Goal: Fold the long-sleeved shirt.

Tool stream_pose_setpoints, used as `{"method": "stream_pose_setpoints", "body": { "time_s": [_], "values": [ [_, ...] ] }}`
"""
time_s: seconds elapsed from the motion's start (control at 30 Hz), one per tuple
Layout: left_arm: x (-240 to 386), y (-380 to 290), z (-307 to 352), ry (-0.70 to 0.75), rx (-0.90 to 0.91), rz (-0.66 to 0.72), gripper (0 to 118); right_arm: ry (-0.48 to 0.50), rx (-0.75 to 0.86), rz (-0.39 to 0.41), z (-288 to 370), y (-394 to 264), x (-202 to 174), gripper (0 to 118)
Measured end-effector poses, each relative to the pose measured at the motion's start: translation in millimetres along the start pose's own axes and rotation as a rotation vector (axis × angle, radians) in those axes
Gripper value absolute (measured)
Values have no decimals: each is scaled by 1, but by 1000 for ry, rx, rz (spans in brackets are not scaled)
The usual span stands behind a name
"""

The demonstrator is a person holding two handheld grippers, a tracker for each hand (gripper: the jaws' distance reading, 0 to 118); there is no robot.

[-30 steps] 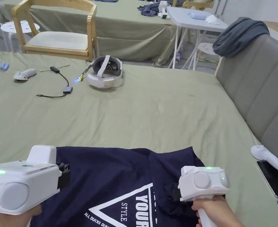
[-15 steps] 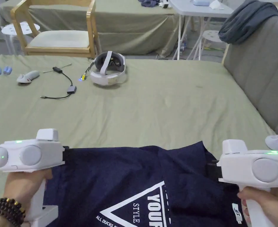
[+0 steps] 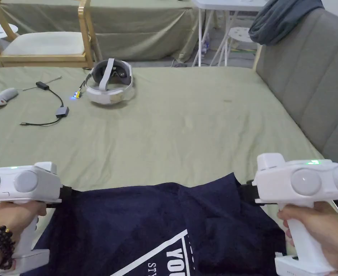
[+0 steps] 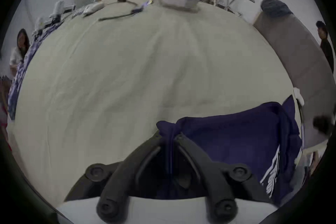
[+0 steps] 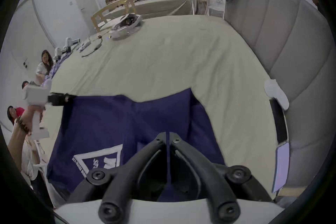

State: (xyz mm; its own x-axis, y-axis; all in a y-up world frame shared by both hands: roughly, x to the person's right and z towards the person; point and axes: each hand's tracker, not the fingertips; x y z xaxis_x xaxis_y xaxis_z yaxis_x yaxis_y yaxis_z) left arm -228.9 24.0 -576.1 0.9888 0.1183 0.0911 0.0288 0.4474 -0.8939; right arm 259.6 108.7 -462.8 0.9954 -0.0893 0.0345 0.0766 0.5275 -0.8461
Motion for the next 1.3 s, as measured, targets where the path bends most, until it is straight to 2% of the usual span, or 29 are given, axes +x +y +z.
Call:
{"method": "stream_pose_setpoints", "body": {
  "time_s": [0.03,0.07,0.13,0.17,0.2,0.33,0.4,0.43,0.47,0.5,0.53,0.57,0.6,0.63,0.67,0.77,0.87,1.0,1.1,1.3],
  "values": [
    [5,2,6,31,29,-47,8,-11,-2,-3,-9,16,4,3],
    [6,5,11,53,58,-54,8,-19,-12,-8,-19,32,9,18],
    [0,15,16,34,81,-16,9,-22,-59,-25,-49,65,21,69],
    [-2,19,18,22,86,12,9,-33,-93,-37,-63,76,24,86],
    [-4,24,21,9,79,18,9,-34,-125,-51,-79,85,28,88],
    [0,27,21,22,66,-5,9,-26,-247,-101,-130,92,30,69],
    [1,25,15,30,63,-2,9,-54,-310,-114,-140,78,23,65],
    [1,24,13,30,63,1,9,-52,-298,-98,-147,73,18,58],
    [1,23,11,31,61,5,9,-49,-285,-94,-153,67,14,39],
    [1,23,11,33,58,6,9,-54,-279,-95,-162,64,15,39],
    [-4,25,-1,35,56,6,9,-38,-293,-138,-169,66,18,35],
    [-5,26,-2,36,57,8,9,-19,-284,-196,-162,68,18,26],
    [-5,27,-1,36,57,12,9,-11,-302,-204,-157,71,16,13],
    [-6,28,1,34,59,11,9,-3,-309,-224,-154,72,15,9],
    [-5,28,3,32,64,10,9,-28,-274,-102,-136,80,10,8],
    [-5,30,13,18,86,16,9,18,-220,-122,-113,92,15,7],
    [-1,25,42,10,143,31,9,30,-122,-98,-74,95,15,7],
    [-2,9,91,-35,233,32,9,95,3,-65,-28,92,25,7],
    [-3,-26,140,-72,308,26,9,108,90,-19,40,50,16,7],
    [6,-138,222,-79,358,-5,9,131,143,19,109,-50,24,7]
  ]
}}
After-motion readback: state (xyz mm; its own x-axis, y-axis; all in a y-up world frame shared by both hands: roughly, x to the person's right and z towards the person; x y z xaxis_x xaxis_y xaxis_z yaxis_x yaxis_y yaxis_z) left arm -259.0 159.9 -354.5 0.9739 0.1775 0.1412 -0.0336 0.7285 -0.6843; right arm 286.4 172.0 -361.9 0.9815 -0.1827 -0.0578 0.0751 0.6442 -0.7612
